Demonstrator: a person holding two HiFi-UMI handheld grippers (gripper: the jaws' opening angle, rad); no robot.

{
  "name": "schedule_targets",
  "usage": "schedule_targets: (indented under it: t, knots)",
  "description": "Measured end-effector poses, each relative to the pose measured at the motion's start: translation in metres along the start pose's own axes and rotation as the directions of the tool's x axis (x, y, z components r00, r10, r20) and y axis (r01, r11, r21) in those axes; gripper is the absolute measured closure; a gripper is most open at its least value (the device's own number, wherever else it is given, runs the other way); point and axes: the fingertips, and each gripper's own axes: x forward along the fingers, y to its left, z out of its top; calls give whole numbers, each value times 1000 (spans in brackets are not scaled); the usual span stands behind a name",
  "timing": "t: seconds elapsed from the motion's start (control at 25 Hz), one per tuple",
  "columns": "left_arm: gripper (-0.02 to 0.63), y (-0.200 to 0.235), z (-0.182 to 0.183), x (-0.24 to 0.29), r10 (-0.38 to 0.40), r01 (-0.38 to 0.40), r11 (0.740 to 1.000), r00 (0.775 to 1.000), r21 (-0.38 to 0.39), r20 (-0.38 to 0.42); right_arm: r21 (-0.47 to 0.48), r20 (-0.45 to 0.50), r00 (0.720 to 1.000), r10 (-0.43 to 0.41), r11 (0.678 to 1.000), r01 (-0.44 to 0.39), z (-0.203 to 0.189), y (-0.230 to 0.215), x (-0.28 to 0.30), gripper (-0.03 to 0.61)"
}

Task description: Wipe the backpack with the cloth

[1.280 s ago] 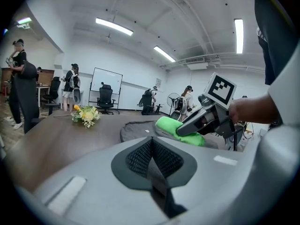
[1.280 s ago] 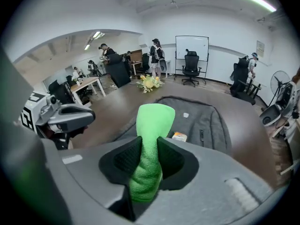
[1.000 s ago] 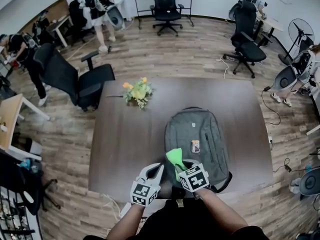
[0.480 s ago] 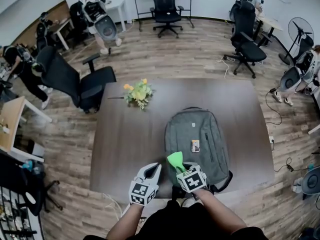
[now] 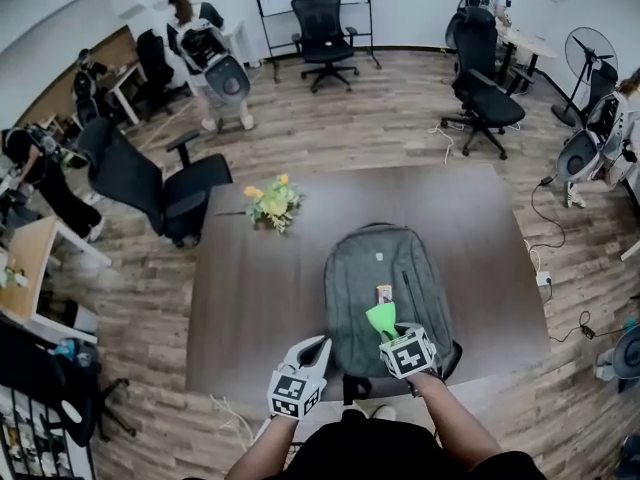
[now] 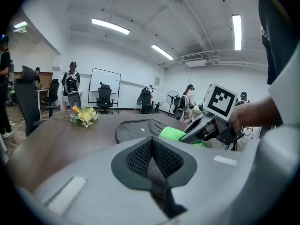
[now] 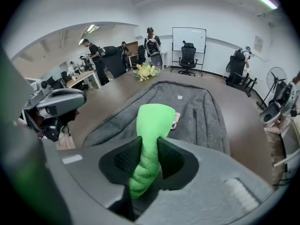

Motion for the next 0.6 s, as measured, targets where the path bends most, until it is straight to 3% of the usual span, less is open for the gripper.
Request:
schedule_targets:
  t: [0.6]
  knots:
    - [594, -26, 4, 3, -31, 31, 999, 999, 12, 7, 100, -11, 981, -194, 976, 194, -39, -96, -33, 476]
